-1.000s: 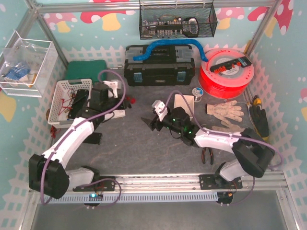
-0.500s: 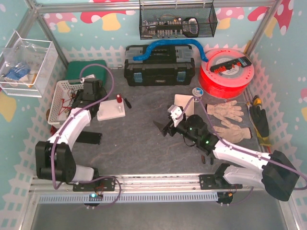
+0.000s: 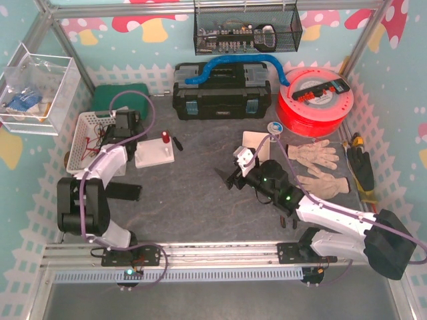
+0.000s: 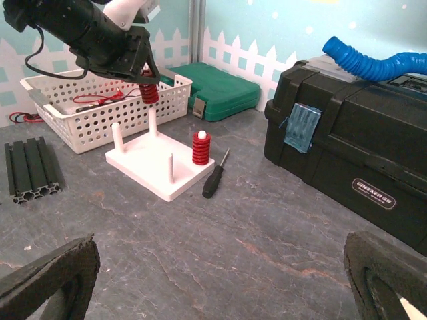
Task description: Install the large spring
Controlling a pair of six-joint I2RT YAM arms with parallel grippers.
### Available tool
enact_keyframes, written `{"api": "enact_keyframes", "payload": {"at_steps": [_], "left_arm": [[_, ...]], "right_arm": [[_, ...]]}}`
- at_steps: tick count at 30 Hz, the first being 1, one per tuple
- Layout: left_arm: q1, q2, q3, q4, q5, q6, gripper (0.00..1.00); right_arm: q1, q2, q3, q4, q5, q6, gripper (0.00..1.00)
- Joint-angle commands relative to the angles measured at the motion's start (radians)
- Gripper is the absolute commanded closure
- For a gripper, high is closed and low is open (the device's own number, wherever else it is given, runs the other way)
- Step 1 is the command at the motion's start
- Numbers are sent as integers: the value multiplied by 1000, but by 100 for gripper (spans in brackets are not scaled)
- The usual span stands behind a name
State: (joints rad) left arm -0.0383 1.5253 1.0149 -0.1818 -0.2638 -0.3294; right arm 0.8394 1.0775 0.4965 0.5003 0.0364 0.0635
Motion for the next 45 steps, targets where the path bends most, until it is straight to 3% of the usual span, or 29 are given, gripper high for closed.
{"api": "enact_keyframes", "payload": {"at_steps": [1,19,28,32,36,45], "left_arm": [[15,33,19,61,36,7,100],[32,137,5,115,43,16,98],[32,177,12,114,52,8,72],[32,154,10,114,51,6,59],[32,97,-11,116,57,-28,48],[32,-116,-69,78,195,-84,29]], "right_arm": [[0,-8,-15,15,10,-17,1],[1,-18,-21,16,29,-36,2],[1,7,-24,34,41,-26,1],[1,38,-15,31,119,30,2],[1,66,51,-65,259,139,2],[-24,152,252,-366,367,350,1]]}}
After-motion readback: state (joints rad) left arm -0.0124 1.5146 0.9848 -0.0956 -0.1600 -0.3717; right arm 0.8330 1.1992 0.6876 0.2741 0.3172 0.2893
